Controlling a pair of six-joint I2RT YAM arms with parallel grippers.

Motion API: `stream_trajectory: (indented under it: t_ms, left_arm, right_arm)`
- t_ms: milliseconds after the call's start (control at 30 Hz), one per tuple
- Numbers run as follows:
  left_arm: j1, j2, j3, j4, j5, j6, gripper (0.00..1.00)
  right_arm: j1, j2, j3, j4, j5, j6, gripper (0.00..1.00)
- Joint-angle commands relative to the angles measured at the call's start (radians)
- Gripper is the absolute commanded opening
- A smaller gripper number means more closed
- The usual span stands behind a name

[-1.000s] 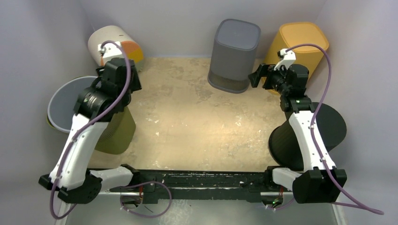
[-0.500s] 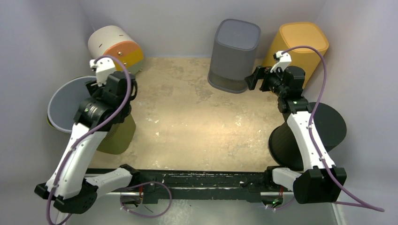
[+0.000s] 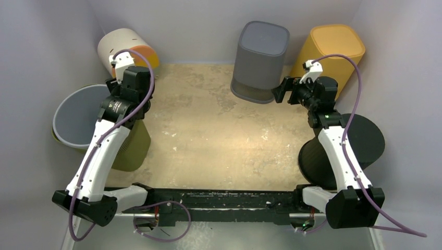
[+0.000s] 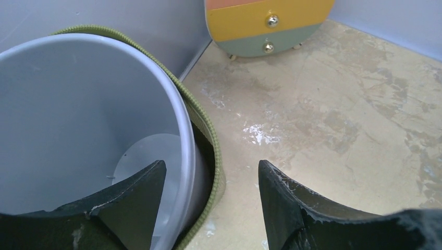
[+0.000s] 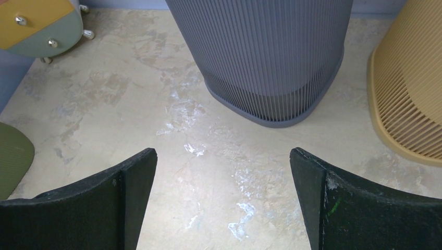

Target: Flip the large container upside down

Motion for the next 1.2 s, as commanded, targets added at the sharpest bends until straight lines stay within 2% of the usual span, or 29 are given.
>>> stream_trajectory:
  t_ms: [0, 167, 567, 1167]
  left_arm:
    - [0.077, 0.005, 0.028, 0.054, 0.067, 0.039, 0.62]
    - [0.164, -0.046, -0.049, 0.071, 0.14, 0.032, 0.59]
    - [0.223, -0.102, -0.158, 0.088, 0.216, 0.024, 0.58]
    - [0.239, -0.127, -0.12, 0.071, 0.204, 0.038, 0.56]
  right_arm:
    - [0.005, -0.027, -0.002, 0.054, -0.025, -0.011, 1.0]
    - [0.005, -0.026, -0.005, 0.058, -0.026, -0.008, 1.0]
    - [0.005, -0.025, -0.024, 0.06, -0.019, -0.008, 1.0]
    - [0.005, -0.012, -0.032, 0.067, -0.019, -0.005, 1.0]
